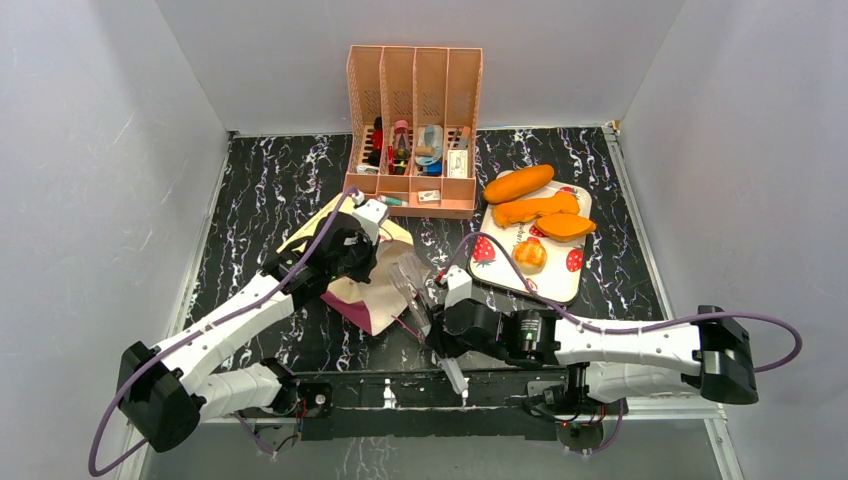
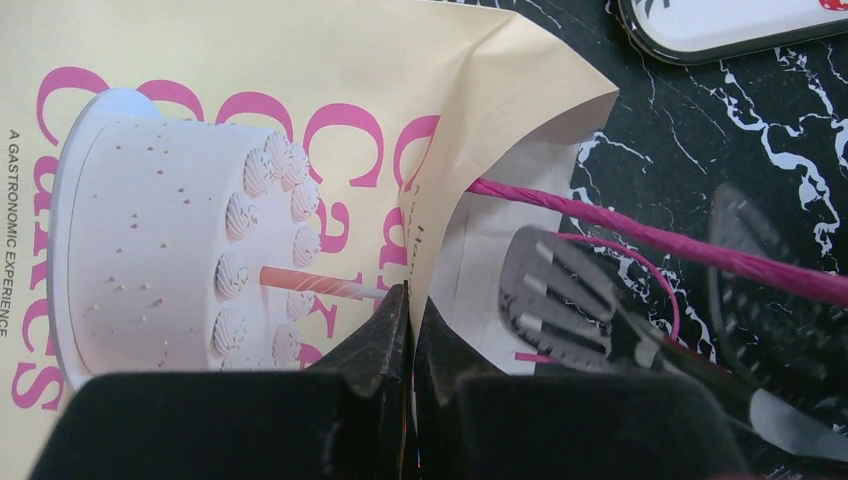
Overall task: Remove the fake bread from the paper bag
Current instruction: Place the clamp on the paper bag.
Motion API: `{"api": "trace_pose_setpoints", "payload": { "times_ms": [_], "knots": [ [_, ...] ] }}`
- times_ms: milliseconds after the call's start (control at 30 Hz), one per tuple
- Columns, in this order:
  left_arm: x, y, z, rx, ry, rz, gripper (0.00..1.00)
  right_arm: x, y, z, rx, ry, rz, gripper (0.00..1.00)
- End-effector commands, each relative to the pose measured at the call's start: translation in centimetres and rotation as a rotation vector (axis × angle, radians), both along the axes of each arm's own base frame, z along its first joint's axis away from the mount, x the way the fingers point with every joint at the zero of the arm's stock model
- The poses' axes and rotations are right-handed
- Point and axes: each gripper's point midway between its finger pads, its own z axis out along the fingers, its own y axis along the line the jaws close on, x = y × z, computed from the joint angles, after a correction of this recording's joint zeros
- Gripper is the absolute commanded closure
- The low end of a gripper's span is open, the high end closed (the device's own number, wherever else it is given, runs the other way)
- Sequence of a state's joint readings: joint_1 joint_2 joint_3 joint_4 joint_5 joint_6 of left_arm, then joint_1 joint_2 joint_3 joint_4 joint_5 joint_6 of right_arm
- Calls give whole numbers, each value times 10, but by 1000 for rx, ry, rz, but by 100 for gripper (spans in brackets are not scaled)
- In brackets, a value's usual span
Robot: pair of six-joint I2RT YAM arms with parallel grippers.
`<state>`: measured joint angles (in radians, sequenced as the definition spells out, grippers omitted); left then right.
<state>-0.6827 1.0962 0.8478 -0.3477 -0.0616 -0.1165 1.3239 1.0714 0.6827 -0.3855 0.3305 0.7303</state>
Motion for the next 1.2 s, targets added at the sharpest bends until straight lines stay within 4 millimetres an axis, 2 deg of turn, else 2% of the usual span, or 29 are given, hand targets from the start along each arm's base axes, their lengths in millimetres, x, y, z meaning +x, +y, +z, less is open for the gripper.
{"api": "trace_pose_setpoints", "payload": {
  "times_ms": [0,233,367,533,700,900,1067,1133,1167],
  "knots": [
    [13,-17,24,-53,-91,-67,100,-6,35,20,126,-7,98,85],
    [19,-25,29,-63,-147,-121,100,-5,43,1,141,72,140,85],
    [17,-27,34,-72,-196,-170,100,17,46,-11,170,125,142,85],
    [15,-23,38,-63,-255,-203,100,43,63,-14,237,198,175,84],
    [13,-12,36,-49,-317,-190,100,58,82,-13,320,331,246,84],
    [14,-5,23,14,-332,-209,100,75,108,0,421,448,295,84],
    [17,3,11,65,-335,-190,100,81,134,7,566,575,317,83],
    [17,5,8,79,-329,-184,100,89,145,7,590,571,327,80],
    [18,6,7,86,-327,-180,100,93,150,7,597,566,334,75]
  ]
}}
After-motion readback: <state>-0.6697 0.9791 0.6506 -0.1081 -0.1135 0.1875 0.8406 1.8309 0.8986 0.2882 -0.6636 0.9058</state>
